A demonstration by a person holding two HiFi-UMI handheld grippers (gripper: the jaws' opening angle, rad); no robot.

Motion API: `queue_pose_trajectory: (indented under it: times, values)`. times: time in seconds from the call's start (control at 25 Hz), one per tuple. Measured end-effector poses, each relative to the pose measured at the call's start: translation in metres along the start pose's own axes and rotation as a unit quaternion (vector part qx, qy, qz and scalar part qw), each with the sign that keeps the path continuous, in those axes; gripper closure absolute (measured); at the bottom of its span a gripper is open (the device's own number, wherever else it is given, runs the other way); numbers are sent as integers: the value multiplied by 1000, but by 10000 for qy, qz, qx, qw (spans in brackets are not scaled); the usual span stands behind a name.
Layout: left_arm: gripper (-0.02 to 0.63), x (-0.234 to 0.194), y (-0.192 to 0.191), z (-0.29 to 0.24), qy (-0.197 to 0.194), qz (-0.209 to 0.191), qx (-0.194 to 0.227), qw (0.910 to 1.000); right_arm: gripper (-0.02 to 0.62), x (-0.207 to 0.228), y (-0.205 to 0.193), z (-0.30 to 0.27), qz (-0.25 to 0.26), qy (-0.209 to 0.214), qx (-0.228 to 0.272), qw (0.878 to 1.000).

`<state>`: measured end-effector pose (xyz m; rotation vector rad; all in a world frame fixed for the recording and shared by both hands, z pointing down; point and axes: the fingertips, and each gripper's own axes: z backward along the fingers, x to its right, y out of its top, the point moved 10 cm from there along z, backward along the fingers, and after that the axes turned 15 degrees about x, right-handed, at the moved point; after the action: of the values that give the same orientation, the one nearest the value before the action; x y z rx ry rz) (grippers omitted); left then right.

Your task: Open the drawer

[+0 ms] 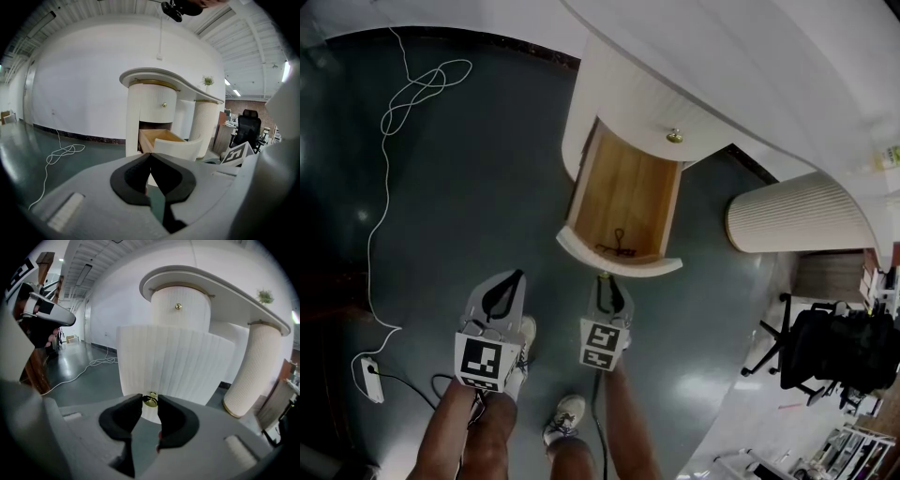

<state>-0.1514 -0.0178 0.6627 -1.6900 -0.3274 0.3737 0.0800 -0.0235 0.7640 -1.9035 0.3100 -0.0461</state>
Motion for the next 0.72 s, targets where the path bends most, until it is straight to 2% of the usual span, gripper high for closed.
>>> queue_pose_trajectory:
  times: [0.08,0.16,0.24,0.48,0.72]
  values:
    - [597,-1,1,1,4,-4,0,10000,482,0,0,-1,-55,-23,-13,10000]
    - [597,-2,3,3,-1,-14,-8,10000,417,-1,1,-1,-183,-9,-16,9998]
    - [597,-1,6,5,-22,-24,-14,10000,379,-2,4,2,-298,12,12,9996]
    - [597,5,23,11,-41,-61,3,10000,378,-1,21,17,-337,97,47,9994]
    - [597,19,57,20,-23,-22,-48,10000,379,12,57,41,-370,195,150,9990]
